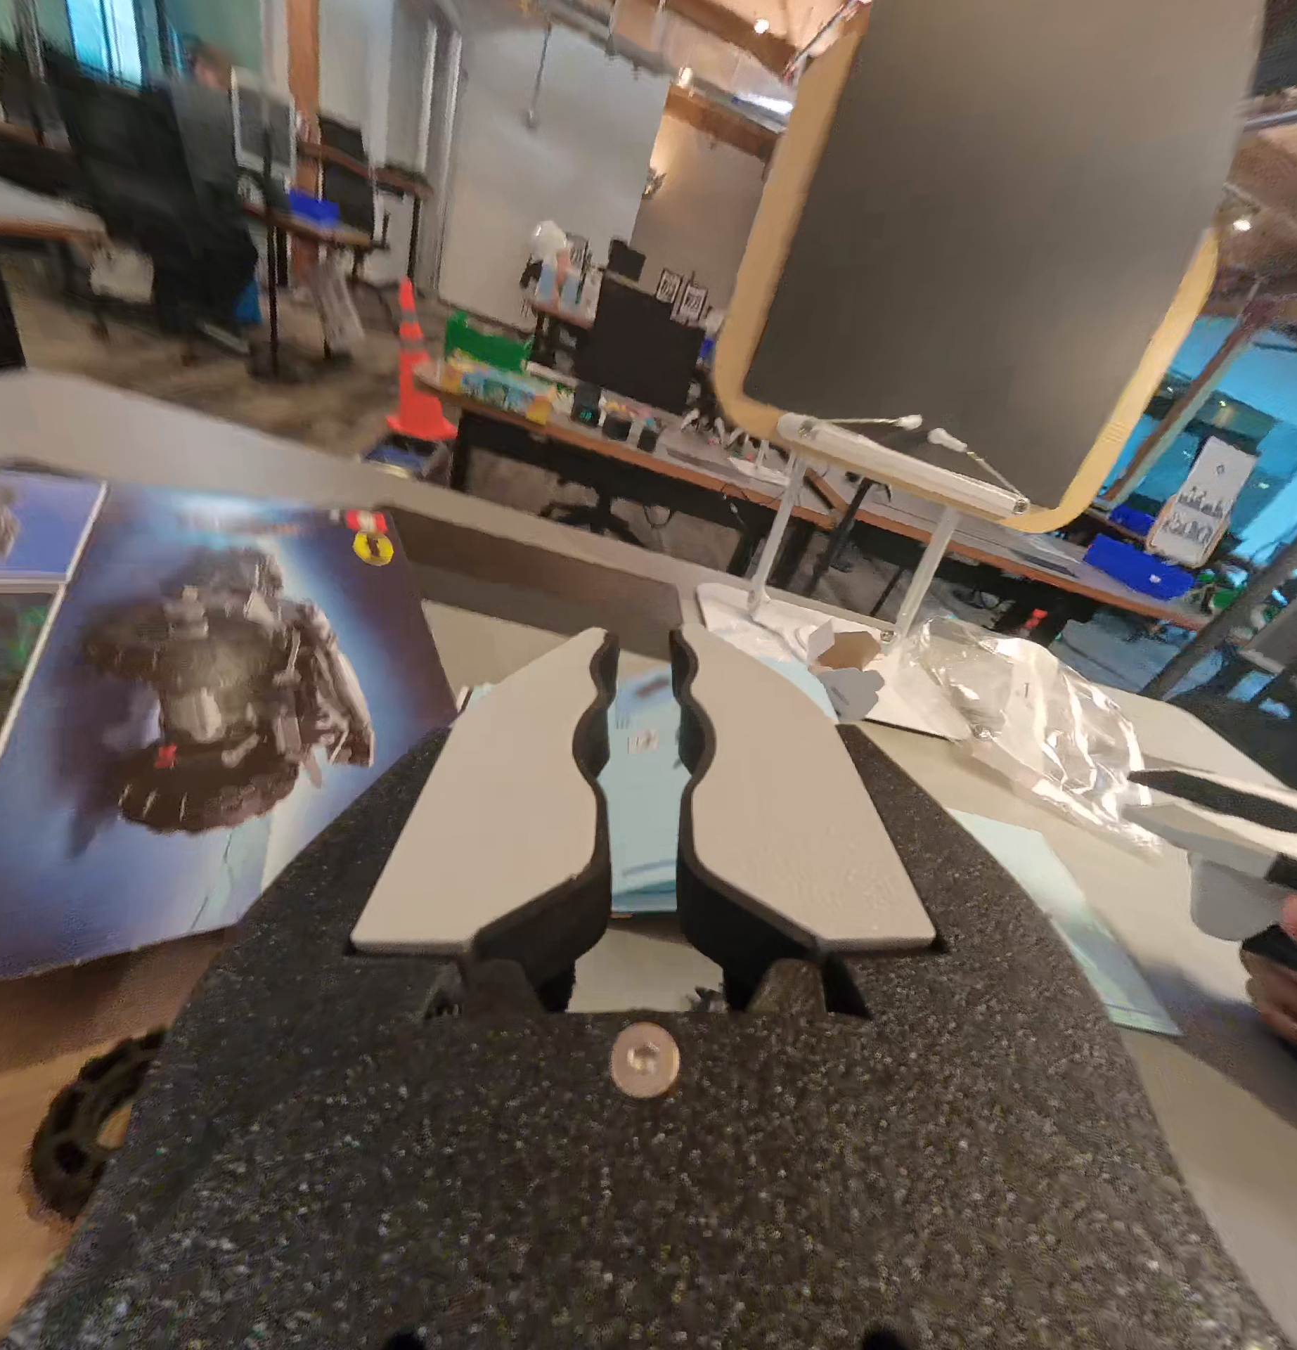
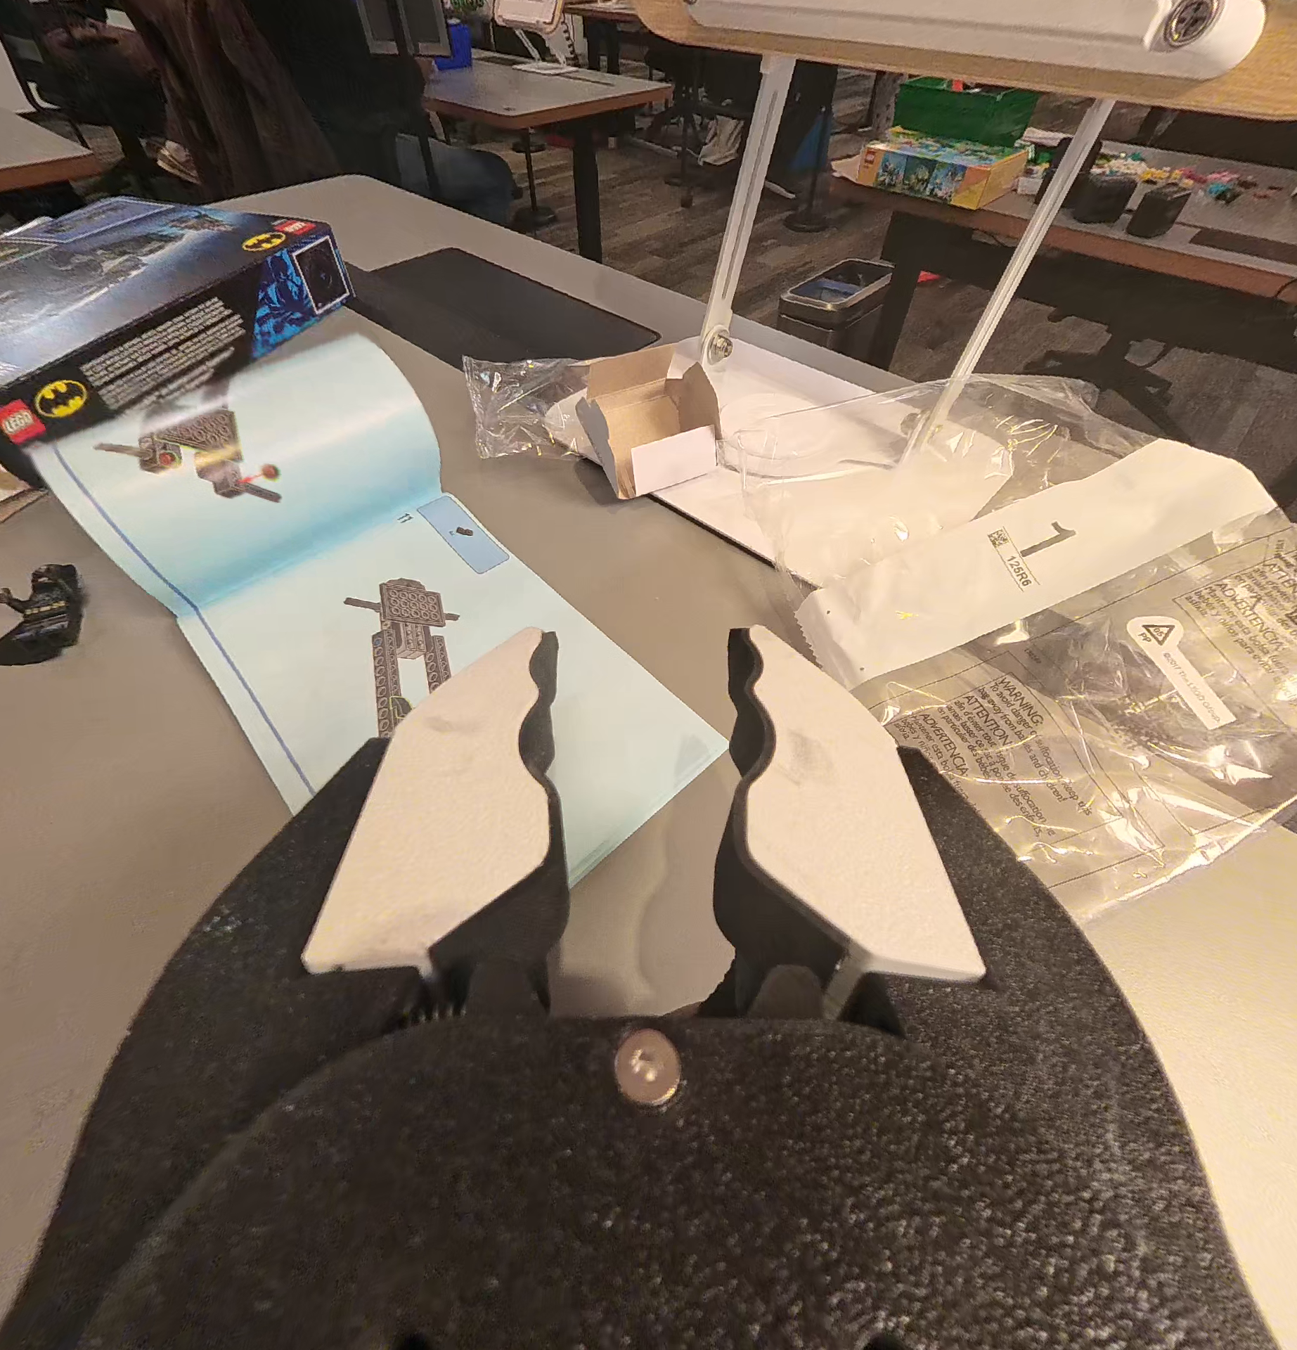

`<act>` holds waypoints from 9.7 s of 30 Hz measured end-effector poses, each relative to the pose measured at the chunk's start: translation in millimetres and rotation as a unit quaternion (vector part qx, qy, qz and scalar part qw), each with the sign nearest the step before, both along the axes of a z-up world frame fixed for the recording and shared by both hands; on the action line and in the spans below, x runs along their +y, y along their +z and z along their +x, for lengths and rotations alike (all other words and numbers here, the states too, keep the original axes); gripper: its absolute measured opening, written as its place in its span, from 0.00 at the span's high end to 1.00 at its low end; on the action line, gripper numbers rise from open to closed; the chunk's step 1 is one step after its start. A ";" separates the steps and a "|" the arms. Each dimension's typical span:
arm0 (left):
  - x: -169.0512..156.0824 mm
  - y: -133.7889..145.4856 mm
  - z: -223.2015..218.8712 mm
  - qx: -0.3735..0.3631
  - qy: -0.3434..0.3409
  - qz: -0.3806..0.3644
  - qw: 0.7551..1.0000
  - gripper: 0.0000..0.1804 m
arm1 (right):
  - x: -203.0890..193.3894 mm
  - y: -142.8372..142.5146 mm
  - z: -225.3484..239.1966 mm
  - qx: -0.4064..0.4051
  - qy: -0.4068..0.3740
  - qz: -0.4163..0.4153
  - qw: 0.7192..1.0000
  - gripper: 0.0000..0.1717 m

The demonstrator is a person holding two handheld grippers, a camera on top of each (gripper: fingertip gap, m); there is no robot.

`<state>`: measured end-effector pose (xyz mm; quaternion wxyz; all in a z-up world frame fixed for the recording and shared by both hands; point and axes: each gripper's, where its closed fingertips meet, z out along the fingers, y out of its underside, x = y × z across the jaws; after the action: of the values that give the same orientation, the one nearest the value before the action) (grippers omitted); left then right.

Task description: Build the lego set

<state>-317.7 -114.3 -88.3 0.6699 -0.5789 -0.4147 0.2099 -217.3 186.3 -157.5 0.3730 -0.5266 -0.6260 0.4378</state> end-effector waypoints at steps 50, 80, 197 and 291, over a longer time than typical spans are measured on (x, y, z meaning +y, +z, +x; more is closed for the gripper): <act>120.1 -86.1 139.3 -0.008 -0.472 -0.239 0.848 0.89 | -39.9 -17.7 13.8 -0.072 0.084 -0.019 0.994 0.79; 112.7 -137.7 164.4 -0.004 -0.498 -0.414 0.761 0.90 | -160.7 -67.1 78.3 -0.212 0.346 0.097 0.909 0.97; 108.1 -136.9 172.4 0.018 -0.510 -0.419 0.751 0.86 | -144.9 -67.5 69.6 -0.195 0.233 0.129 0.944 0.96; 99.0 -136.8 182.3 0.023 -0.524 -0.418 0.742 0.86 | 152.2 -40.3 219.6 -0.356 0.115 0.189 0.908 0.72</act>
<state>-135.4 -15.3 -225.1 0.3748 -0.9217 0.0992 -0.0091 2.4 338.5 -197.7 0.1648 -0.4915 -0.8445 0.1345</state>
